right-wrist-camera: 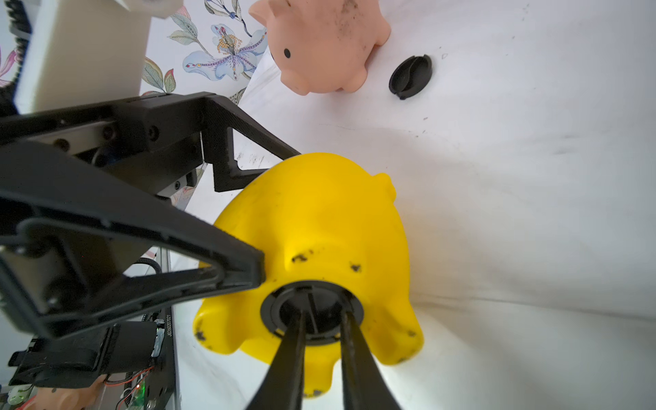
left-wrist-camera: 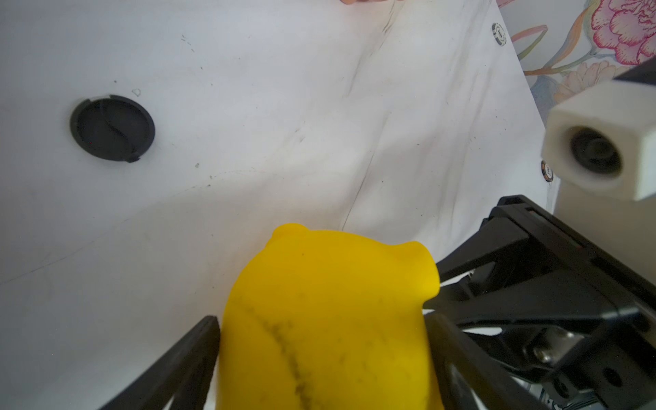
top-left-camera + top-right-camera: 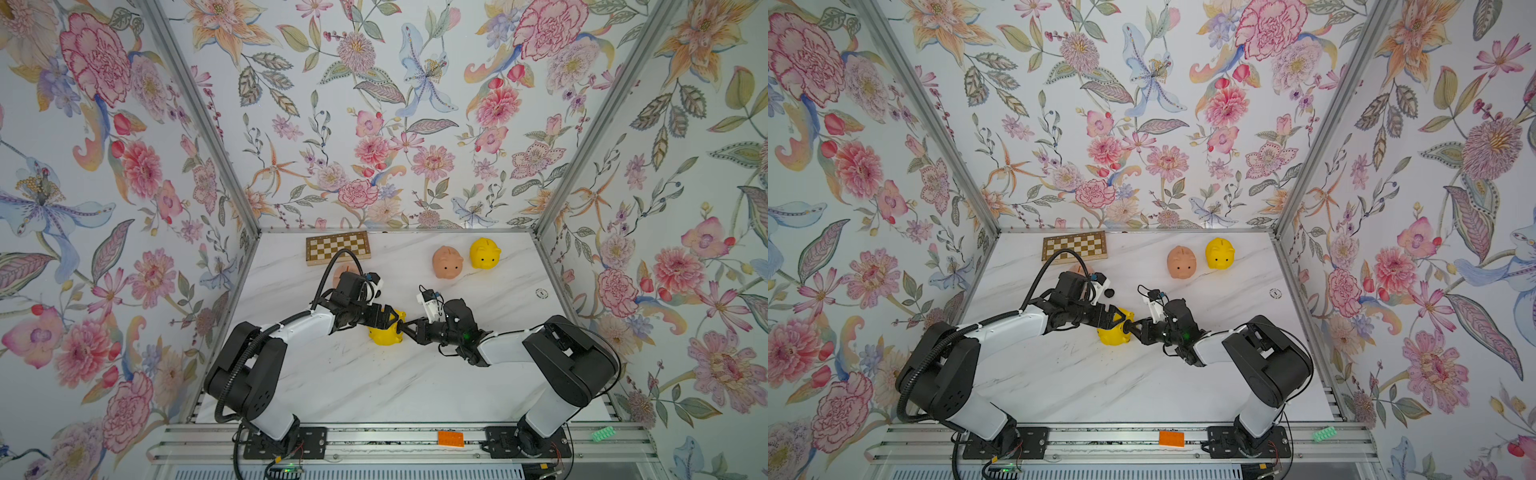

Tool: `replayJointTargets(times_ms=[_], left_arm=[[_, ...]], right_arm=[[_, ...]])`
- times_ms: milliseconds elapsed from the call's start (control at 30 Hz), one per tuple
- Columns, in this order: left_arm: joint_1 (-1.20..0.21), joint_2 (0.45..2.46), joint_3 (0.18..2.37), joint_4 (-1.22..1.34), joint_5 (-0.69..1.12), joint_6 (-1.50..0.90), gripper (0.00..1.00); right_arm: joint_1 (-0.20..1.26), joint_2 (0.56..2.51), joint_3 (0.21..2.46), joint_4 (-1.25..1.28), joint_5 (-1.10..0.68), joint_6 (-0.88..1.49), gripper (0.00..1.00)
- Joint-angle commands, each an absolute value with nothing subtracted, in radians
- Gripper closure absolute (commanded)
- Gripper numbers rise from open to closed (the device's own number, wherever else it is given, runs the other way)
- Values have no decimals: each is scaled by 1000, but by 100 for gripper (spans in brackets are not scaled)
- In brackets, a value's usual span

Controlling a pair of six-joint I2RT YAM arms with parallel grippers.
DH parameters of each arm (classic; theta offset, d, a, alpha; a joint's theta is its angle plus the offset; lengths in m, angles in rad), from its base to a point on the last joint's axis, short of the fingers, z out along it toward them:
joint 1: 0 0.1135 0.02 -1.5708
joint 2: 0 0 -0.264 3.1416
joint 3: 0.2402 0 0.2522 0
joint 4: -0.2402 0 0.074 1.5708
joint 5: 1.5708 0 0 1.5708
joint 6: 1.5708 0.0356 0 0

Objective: Open piggy banks
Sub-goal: Open the lid on the piggy bank.

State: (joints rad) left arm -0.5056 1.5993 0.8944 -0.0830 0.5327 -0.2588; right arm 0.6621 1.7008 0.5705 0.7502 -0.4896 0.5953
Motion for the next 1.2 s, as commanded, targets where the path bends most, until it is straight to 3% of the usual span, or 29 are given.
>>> replayJointTargets(times_ms=[0,733,833,1167], left_arm=[[-500,1644,859,-176,550,-242,7],[-501,1660,861,-178,558,-239,9],[-500,1665,862,-179,558,-238,9],[-500,1659,860,-182,555,-237,10]], right_arm=[[672,1723,599,785,-502,583,80],[697,1700,603,796,-517,546,81],[696,1698,595,820,-535,551,86],[684,1782,618,862,-563,581,82]])
